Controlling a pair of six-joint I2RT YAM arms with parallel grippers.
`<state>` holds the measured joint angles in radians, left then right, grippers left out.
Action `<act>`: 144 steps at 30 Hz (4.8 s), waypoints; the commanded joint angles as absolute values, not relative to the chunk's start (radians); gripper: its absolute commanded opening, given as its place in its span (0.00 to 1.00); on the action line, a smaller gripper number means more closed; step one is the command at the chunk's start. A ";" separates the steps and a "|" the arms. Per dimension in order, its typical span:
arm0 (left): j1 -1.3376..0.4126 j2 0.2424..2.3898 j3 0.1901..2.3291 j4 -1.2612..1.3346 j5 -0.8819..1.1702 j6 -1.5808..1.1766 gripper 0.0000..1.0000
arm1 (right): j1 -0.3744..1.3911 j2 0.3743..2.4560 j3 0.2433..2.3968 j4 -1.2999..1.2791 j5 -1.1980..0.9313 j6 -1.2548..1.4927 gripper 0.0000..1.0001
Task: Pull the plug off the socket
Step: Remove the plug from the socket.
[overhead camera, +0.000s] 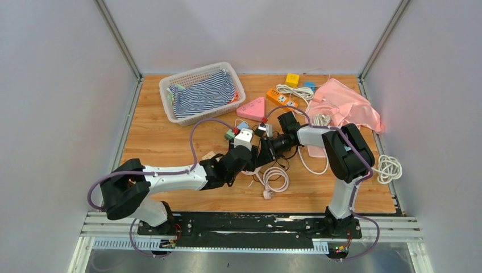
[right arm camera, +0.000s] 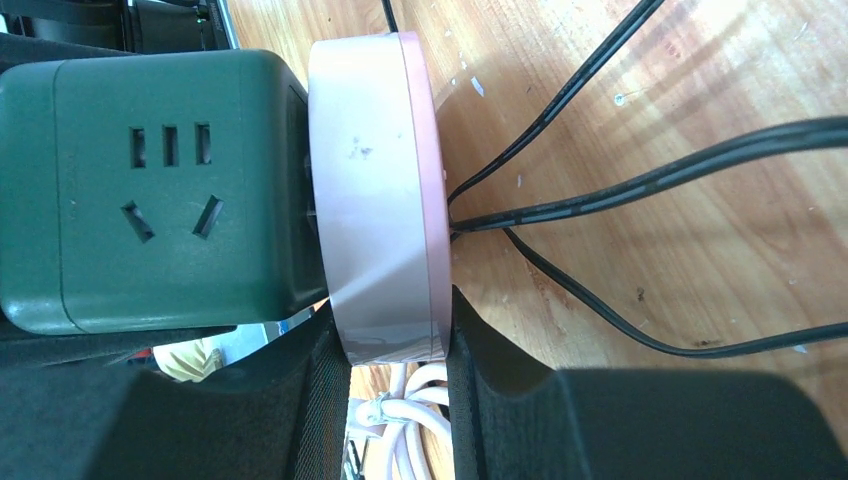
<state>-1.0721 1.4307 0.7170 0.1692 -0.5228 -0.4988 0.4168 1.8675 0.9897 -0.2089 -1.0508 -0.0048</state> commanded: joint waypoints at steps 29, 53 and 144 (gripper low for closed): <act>-1.003 1.384 0.712 0.053 -0.333 -0.550 0.00 | 0.405 1.921 0.972 -0.216 -0.781 -0.075 0.00; -1.008 1.358 0.726 0.044 -0.336 -0.549 0.00 | 0.405 1.919 0.976 -0.222 -0.779 -0.083 0.00; -1.023 1.318 0.710 -0.007 -0.334 -0.564 0.00 | 0.411 1.933 0.985 -0.237 -0.747 -0.107 0.00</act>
